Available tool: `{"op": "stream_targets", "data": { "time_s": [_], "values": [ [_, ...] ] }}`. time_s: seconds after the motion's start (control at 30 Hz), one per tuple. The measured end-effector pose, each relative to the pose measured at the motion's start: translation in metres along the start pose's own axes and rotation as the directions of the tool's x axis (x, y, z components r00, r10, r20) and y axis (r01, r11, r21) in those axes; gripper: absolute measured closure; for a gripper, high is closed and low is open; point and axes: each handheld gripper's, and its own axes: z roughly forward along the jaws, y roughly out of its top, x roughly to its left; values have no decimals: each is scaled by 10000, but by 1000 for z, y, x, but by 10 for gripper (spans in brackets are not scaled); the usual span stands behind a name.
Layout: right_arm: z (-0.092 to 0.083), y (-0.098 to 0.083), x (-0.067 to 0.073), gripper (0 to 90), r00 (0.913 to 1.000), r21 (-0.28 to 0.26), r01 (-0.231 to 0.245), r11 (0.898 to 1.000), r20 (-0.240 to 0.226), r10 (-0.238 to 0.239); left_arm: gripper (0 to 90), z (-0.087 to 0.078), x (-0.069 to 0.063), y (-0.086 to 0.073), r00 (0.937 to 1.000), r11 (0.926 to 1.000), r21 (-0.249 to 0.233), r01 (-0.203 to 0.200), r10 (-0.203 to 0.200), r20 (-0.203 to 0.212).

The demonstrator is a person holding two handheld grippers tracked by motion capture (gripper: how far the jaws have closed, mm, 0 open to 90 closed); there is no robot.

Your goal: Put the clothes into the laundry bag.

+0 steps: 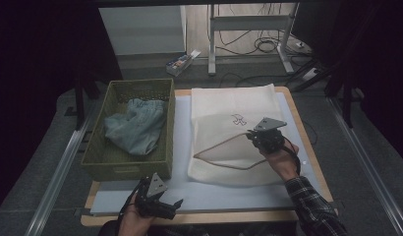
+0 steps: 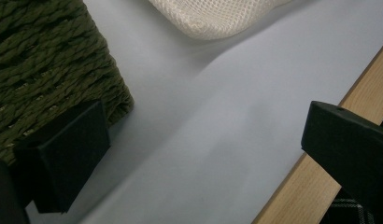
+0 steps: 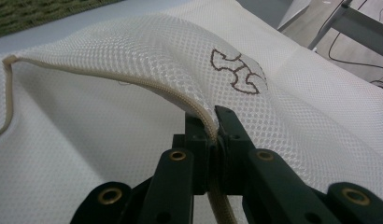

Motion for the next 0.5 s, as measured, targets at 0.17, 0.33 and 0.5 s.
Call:
{"op": "stream_targets", "data": {
  "time_s": [0.17,0.33,0.5],
  "values": [
    [-1,5,-1,833,9999,-196,-144,9997,-7,144,11,0,0,0,10000,10000,4,-7,7,-15],
    [-4,11,-4,832,9993,-423,-356,9985,-139,350,11,0,0,0,10000,10000,-41,2,-2,-53],
    [-4,15,-7,833,9988,-522,-449,9976,-237,437,13,0,0,0,10000,9999,-97,77,-78,-49]
  ]
}}
